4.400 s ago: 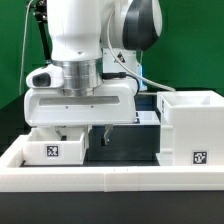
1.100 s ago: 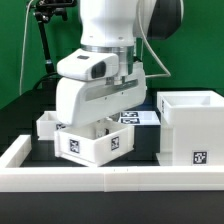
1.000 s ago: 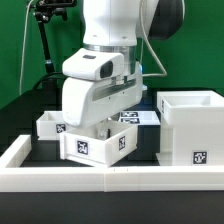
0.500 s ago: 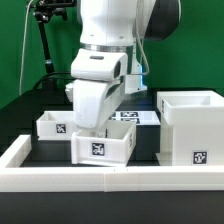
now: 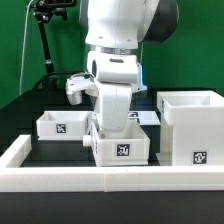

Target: Assemble drawer

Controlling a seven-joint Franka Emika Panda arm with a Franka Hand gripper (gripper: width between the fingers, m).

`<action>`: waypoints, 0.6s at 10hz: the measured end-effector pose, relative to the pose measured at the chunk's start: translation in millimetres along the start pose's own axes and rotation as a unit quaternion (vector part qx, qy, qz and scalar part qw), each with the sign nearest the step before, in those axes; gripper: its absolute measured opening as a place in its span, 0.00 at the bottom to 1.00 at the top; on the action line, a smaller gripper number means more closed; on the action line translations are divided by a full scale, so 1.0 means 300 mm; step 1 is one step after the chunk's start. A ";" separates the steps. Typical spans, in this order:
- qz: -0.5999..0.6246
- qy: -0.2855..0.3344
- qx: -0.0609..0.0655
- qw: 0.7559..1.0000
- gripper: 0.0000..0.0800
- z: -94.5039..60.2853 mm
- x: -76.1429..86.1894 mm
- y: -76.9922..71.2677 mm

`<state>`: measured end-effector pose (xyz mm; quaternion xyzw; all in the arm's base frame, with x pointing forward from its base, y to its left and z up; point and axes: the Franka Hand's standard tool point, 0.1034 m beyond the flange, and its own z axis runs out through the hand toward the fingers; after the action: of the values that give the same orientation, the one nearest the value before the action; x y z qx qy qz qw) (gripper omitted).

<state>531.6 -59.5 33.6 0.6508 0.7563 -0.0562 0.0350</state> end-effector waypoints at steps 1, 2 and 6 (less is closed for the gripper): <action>0.000 0.000 0.000 1.000 0.05 0.002 0.000 -0.001; 0.011 0.000 0.001 1.000 0.05 0.003 0.002 -0.002; 0.080 0.005 0.000 0.997 0.05 0.003 0.083 0.021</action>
Offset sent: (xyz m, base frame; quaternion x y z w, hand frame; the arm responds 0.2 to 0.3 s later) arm 0.0103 0.0185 -0.0007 -0.0010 0.0006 0.0715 0.9974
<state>534.0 -34.4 29.3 0.7092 0.7024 -0.0498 0.0354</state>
